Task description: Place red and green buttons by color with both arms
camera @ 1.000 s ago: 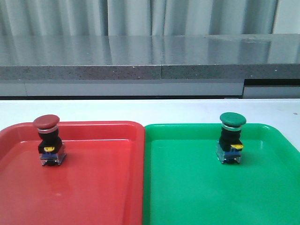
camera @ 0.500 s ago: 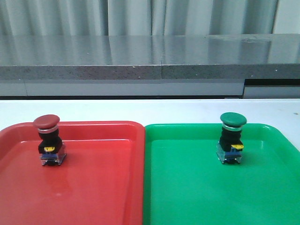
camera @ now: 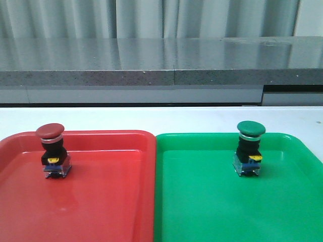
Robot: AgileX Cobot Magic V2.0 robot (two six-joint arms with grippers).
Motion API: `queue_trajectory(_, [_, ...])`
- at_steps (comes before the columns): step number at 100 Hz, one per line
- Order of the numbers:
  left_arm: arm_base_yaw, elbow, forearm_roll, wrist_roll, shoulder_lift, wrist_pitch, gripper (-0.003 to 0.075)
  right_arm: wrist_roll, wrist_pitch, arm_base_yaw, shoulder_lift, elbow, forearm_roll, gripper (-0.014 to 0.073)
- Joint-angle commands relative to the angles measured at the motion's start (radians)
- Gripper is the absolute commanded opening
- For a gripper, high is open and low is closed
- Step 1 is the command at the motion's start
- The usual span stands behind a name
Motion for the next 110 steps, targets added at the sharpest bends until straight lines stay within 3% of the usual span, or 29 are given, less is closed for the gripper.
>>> queue_trajectory(1, [0.002,0.043,0.000,-0.008,-0.031,-0.083,-0.0019,0.001,-0.072,-0.004,0.008,-0.022,-0.014,-0.0067])
queue_trajectory(20, [0.002,0.043,0.000,-0.008,-0.031,-0.083,-0.0019,0.001,-0.080,-0.004,0.007,-0.015,-0.019,-0.0067])
queue_trajectory(39, [0.002,0.043,0.000,-0.008,-0.031,-0.083,-0.0019,0.001,-0.221,-0.054,-0.033,0.053,-0.019,-0.0067])
queue_trajectory(71, [0.002,0.043,0.000,-0.008,-0.031,-0.083,-0.0019,0.001,-0.443,-0.210,-0.235,0.300,0.016,-0.0067])
queue_trajectory(110, [0.002,0.043,0.000,-0.008,-0.031,-0.083,-0.0019,0.001,-0.608,-0.222,-0.334,0.543,0.064,-0.0067])
